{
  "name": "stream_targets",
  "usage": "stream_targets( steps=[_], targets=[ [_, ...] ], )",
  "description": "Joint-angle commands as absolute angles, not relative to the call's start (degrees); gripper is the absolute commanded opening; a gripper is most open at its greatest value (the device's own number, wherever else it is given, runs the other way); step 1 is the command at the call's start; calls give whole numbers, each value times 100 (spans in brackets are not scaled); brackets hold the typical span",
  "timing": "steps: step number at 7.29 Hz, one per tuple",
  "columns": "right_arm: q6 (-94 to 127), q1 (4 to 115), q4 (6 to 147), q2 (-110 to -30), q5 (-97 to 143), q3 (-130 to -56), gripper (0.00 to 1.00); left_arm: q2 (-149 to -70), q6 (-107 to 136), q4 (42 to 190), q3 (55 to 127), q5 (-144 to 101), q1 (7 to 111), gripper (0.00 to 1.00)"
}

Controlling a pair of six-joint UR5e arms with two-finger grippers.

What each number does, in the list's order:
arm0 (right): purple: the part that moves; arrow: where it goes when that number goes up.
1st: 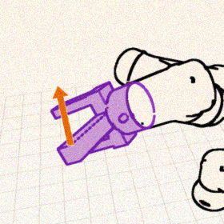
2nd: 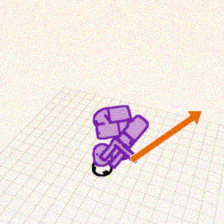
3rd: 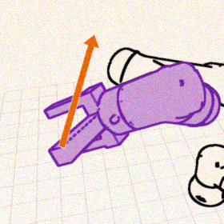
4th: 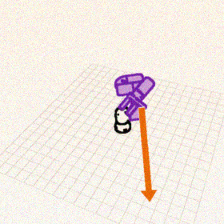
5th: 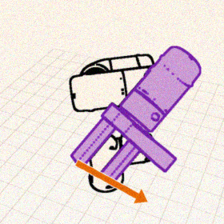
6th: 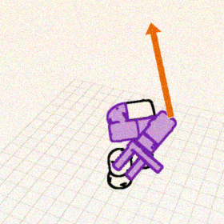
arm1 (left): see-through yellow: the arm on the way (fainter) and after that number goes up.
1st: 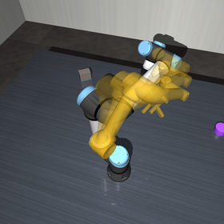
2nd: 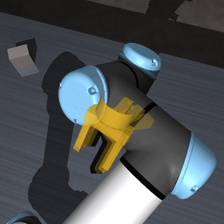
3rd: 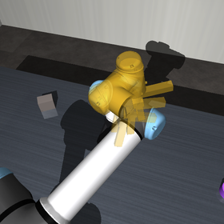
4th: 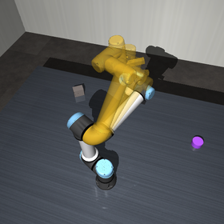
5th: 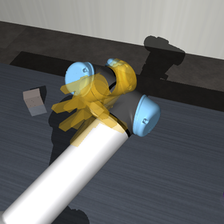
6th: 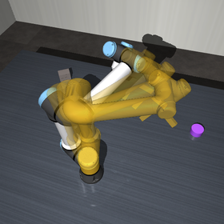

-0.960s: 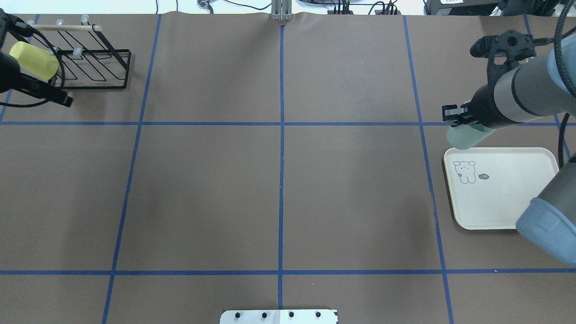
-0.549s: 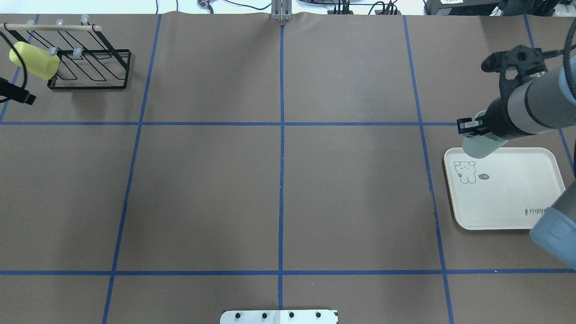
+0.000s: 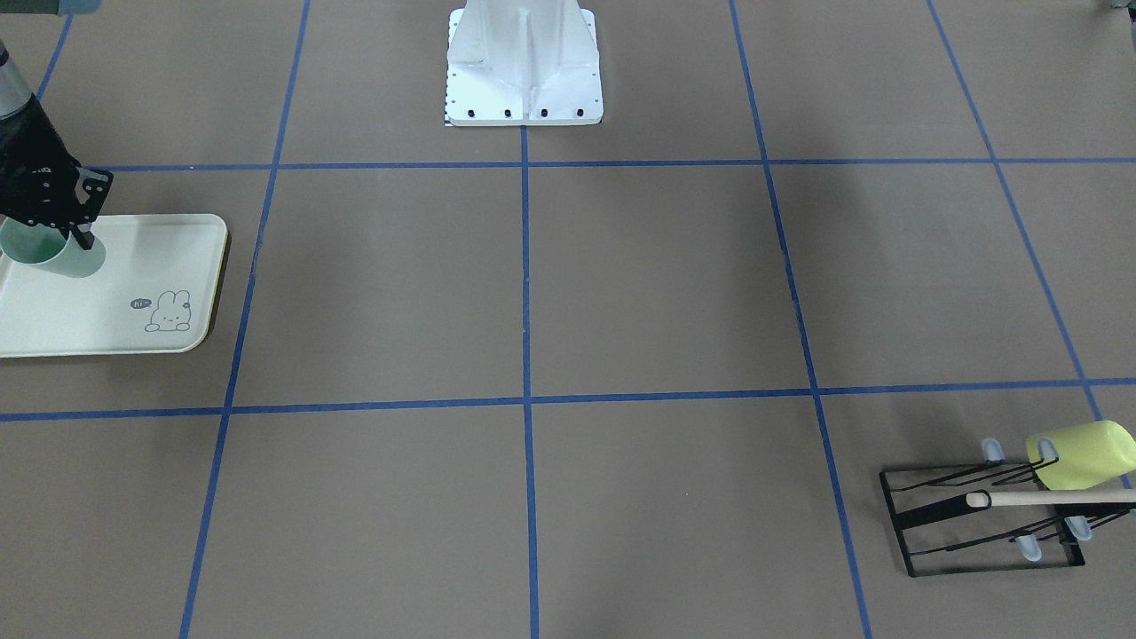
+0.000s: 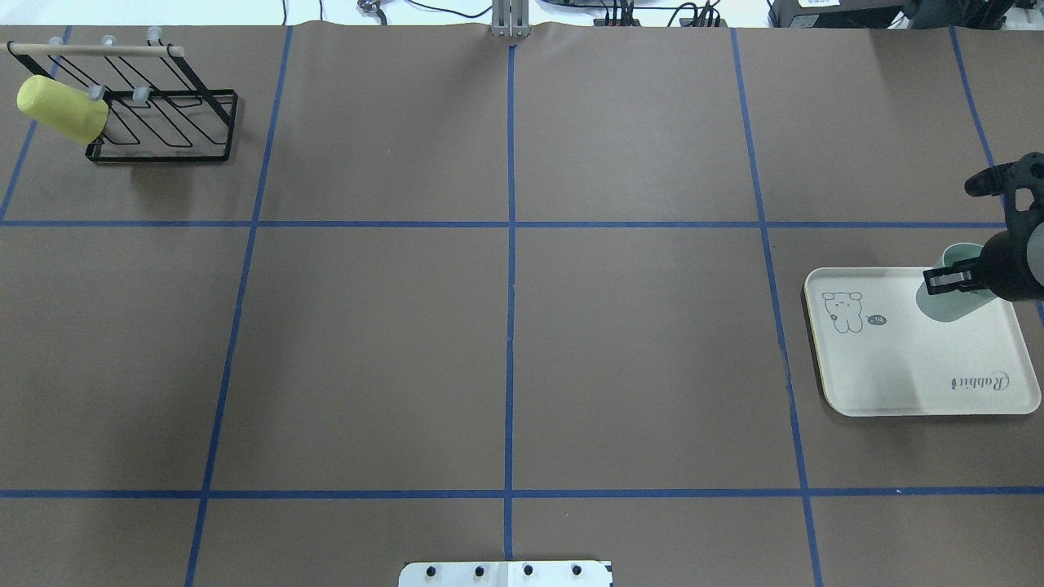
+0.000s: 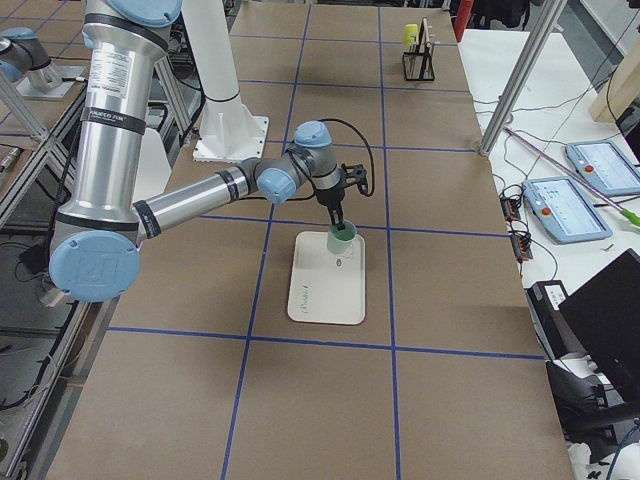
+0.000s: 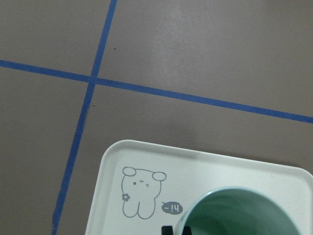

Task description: Left arm grabs green cup and hands to right arm on tray

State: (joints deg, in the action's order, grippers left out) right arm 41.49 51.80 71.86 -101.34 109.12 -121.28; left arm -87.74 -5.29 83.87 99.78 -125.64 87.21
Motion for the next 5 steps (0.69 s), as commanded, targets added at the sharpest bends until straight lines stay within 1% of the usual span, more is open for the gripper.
stream_targets(
  steps=[1, 2, 4, 5],
  targets=[
    [4069, 5212, 7163, -10178, 10934, -12042, 0, -8464, -1004, 8472, 9459, -12560, 9026, 100],
    [4087, 5203, 7154, -10143, 10899, -11893, 0, -8455, -349, 8490, 9474, -12577, 9026, 100],
    [4157, 5194, 6543, -10116, 10855, -11375, 0, -8446, -158, 8692, 9422, -13006, 9026, 100],
    [4296, 5186, 6478, -10116, 10767, -11295, 0, -8455, -158, 8692, 9422, -13025, 9026, 100]
  ],
)
